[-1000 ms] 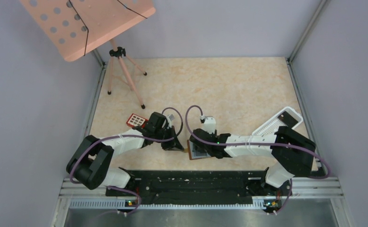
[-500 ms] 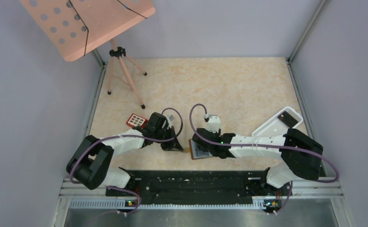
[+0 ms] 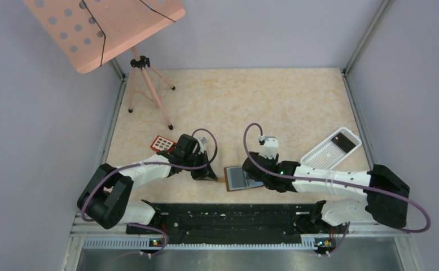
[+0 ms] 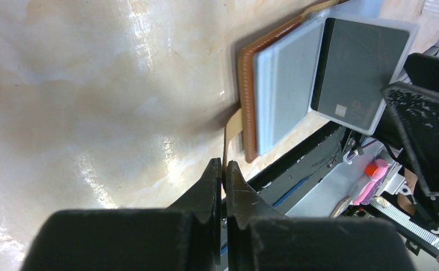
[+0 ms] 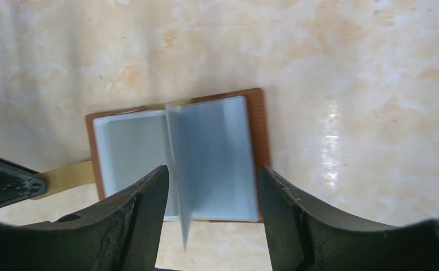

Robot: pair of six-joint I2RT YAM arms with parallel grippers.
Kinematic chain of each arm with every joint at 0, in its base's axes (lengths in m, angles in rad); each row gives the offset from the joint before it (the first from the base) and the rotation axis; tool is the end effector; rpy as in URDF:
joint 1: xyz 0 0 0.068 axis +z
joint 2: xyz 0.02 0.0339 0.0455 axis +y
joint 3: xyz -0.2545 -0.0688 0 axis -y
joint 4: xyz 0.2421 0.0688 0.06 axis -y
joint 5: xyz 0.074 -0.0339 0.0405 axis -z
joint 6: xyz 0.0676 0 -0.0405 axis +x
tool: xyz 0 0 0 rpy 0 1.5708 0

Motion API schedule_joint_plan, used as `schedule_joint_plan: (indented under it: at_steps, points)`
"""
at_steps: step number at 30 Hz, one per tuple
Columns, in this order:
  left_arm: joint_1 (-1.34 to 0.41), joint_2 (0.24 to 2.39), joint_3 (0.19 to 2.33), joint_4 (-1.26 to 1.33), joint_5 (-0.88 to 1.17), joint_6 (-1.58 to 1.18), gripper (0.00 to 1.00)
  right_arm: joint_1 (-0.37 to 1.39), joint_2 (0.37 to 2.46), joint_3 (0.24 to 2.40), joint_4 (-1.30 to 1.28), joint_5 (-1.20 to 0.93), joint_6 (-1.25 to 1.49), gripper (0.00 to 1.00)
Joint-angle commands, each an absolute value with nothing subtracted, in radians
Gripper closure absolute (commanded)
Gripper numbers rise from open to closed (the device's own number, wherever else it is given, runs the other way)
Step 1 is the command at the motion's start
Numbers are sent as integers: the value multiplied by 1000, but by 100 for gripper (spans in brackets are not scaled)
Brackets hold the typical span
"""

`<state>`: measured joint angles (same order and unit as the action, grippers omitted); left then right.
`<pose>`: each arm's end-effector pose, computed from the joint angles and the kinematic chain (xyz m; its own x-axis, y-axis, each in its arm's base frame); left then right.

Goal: Take the credit cards out of the card holder
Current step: Remove the credit card from the card holder.

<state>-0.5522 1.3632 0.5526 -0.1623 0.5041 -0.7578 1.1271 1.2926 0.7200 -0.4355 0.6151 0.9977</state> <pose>0.1981 -0.1604 0.1183 -0.9859 -0.0994 -0.1345 0.0181 0.7359 -0.6769 0.1447 0.2136 0.1682 -0.7056 0.1140 -0.6994 -0.0232 0.9827 0.1836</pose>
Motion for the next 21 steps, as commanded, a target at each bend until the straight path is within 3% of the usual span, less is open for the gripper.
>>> schedule_joint_plan:
  at_steps: [1, 7, 10, 14, 17, 21]
  points:
    - [-550, 1321, 592, -193, 492, -743, 100, 1093, 1164, 689, -571, 674, 991, 41]
    - [-550, 1305, 637, -236, 474, -749, 99, 1043, 1030, 687, -547, 580, 929, 44]
    - [-550, 1295, 668, -256, 463, -759, 87, 1028, 1018, 690, -478, 484, 864, 49]
    - [-550, 1270, 723, -296, 442, -766, 68, 946, 1011, 644, -341, 294, 819, 64]
    - [-550, 1244, 759, -305, 437, -777, 63, 875, 1010, 590, -228, 146, 803, 72]
    - [-561, 1214, 775, -251, 443, -805, 61, 811, 1036, 549, -149, 36, 803, 75]
